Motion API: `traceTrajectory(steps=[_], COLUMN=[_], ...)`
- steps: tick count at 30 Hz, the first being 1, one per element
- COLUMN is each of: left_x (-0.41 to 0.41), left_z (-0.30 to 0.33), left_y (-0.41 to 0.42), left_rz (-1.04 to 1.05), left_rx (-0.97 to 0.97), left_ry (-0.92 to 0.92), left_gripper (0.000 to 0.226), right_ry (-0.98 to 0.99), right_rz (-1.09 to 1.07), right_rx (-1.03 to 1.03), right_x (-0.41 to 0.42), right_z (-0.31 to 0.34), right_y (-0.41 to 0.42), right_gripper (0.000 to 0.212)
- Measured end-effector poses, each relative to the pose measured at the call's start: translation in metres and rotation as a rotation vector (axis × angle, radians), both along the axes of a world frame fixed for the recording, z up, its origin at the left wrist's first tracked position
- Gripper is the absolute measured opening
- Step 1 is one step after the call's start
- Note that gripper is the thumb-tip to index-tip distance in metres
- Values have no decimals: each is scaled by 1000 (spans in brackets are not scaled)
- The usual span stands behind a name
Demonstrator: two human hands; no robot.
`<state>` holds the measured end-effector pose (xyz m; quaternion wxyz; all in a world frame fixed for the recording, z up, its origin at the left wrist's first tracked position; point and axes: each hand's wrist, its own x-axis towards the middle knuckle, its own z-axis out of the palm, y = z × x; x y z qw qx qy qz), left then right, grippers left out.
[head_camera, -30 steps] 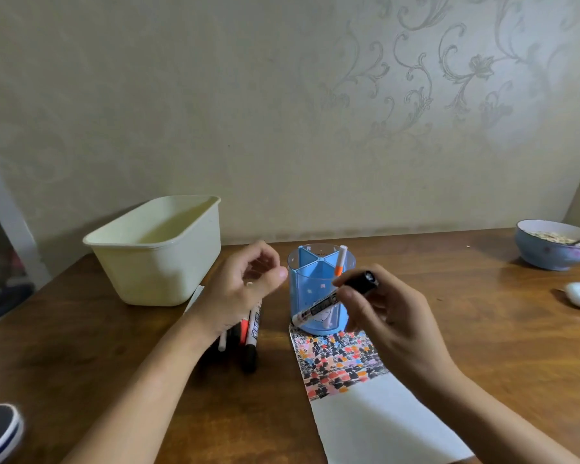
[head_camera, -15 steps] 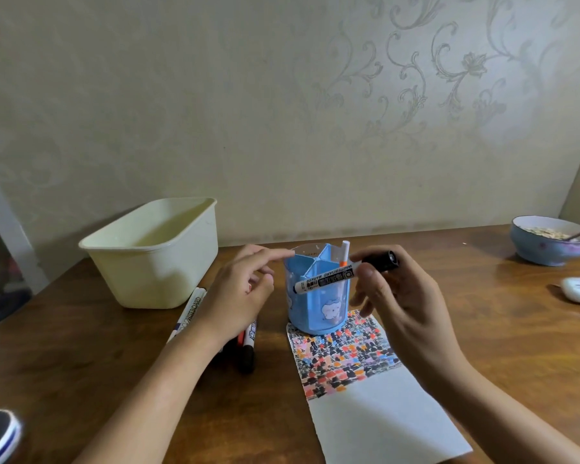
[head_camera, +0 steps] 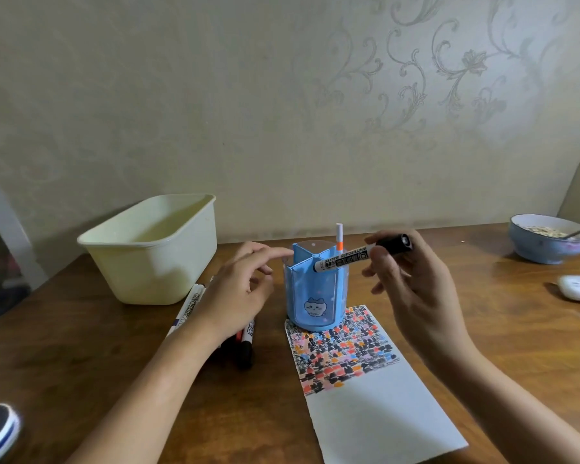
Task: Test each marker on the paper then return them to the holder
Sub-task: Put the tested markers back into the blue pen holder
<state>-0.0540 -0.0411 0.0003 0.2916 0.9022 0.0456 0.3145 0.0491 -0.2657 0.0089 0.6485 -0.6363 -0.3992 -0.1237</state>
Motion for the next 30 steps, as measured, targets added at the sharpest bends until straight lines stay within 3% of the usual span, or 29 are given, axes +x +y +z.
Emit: traceTrajectory(steps=[8,11,13,24,30], left_x=[1,1,1,2,-3], left_z=[0,1,2,1,2], left_y=[-2,0,1,3,11], left_rz=[-53,-70,-78,-95,-49], left_rx=[-38,-81,-75,-61,-123], left_ry=[15,34,54,75,103], left_gripper=[47,47,50,62,66], right_ry=[-85,-93,-146,-302,-336], right_rz=[-148,-183,-226,-268,-257], right_rx=[-65,-69,-72,-234,-276], right_x=[15,17,17,19,14], right_z=[4,6,5,-6,-11], right_y=[13,18,17,21,16], right_gripper=[13,46,56,21,34])
